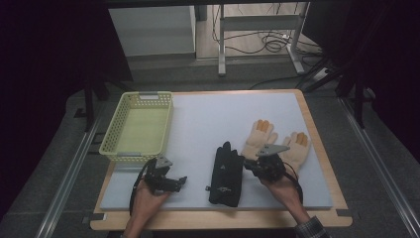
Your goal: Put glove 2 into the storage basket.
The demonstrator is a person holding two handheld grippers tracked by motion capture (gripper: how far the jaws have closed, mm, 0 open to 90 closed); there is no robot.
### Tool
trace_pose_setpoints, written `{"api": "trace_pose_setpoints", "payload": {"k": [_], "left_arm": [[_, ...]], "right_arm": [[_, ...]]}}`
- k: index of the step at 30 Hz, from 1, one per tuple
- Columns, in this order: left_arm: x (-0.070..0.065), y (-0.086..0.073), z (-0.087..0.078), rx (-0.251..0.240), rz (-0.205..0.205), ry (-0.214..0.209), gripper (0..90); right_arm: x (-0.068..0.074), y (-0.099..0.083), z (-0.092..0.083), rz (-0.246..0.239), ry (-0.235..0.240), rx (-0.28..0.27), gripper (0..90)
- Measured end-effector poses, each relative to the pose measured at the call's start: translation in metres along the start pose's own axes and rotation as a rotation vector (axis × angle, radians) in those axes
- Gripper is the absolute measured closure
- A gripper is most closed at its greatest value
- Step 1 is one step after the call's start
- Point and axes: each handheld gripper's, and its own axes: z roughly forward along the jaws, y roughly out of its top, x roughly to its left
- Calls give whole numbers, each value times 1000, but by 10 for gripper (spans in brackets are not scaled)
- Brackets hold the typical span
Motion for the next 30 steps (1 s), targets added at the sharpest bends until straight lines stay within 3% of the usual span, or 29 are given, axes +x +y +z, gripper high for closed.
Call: {"api": "trace_pose_setpoints", "payload": {"k": [6,12,18,21,25,30], "left_arm": [[0,0,0,0,0,1,63],[0,0,0,0,-2,10,48],[8,-5,-5,12,0,40,11],[18,-9,-9,18,-24,34,7],[20,-10,-10,18,-18,29,16],[19,-10,-10,16,-16,35,16]], "right_arm": [[20,-27,4,-45,61,31,861],[31,-32,17,-62,91,27,865],[43,-22,32,-74,130,24,863],[50,-16,40,-86,138,24,862],[63,-1,59,-114,130,26,854],[69,5,66,-148,114,29,836]]}}
